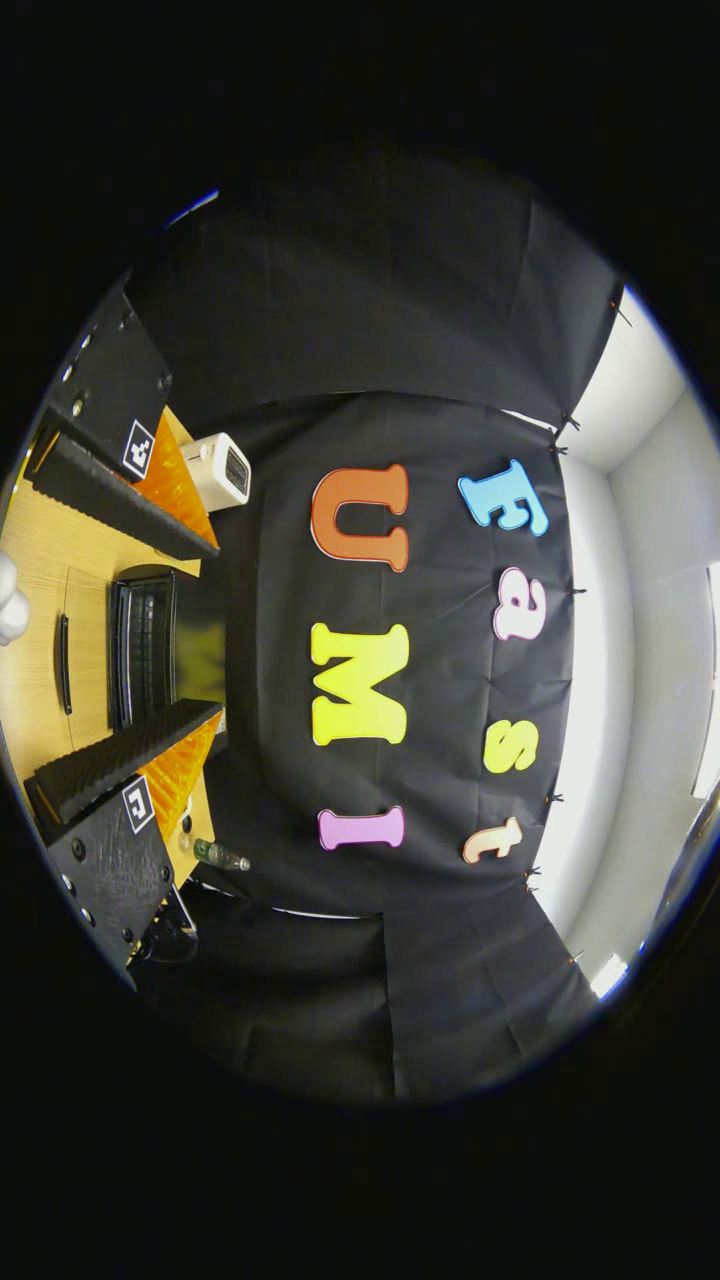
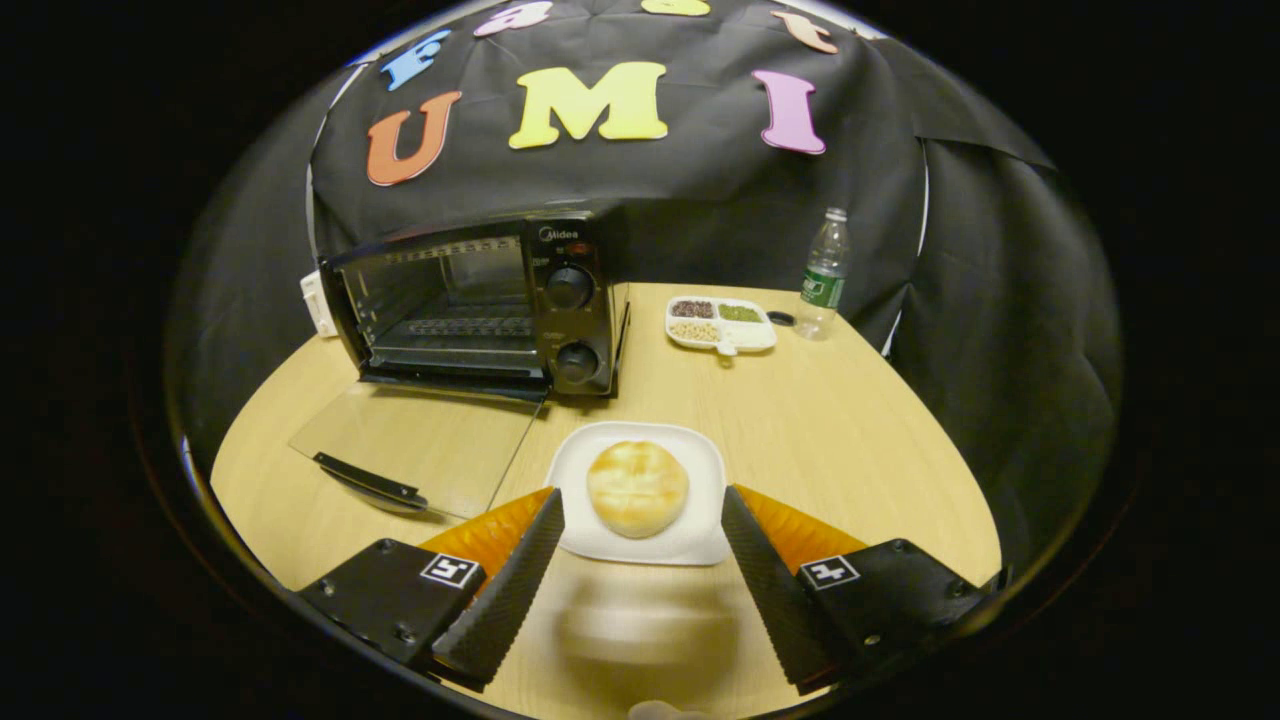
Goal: Open the electric oven with the left hand, put the food in, and close the electric oven.
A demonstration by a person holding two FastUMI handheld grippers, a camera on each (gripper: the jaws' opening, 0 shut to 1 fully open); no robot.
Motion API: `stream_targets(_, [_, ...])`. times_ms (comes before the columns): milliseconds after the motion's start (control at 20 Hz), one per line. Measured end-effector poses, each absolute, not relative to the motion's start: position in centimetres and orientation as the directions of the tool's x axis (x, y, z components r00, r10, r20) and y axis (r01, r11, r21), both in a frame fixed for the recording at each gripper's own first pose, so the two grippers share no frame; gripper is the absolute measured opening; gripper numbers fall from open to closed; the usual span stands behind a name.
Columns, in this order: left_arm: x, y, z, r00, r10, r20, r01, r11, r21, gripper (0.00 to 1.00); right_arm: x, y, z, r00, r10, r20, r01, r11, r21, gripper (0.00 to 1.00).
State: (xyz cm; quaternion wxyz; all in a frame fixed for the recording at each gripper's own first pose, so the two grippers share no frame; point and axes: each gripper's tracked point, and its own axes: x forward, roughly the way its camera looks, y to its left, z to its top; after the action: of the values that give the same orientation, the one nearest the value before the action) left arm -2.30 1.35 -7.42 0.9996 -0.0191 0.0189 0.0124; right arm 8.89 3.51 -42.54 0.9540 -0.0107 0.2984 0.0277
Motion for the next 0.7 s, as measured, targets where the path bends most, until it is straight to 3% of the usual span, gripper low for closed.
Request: stream_targets(700, [-0.9, 2.0, -7.5, 0.998, 0.024, -0.057, -0.025, 0.999, -0.022, 0.92, 13.0, 4.3, -47.9, 0.751, -0.009, -0.660, -0.037, 0.998, -0.056, 1.00])
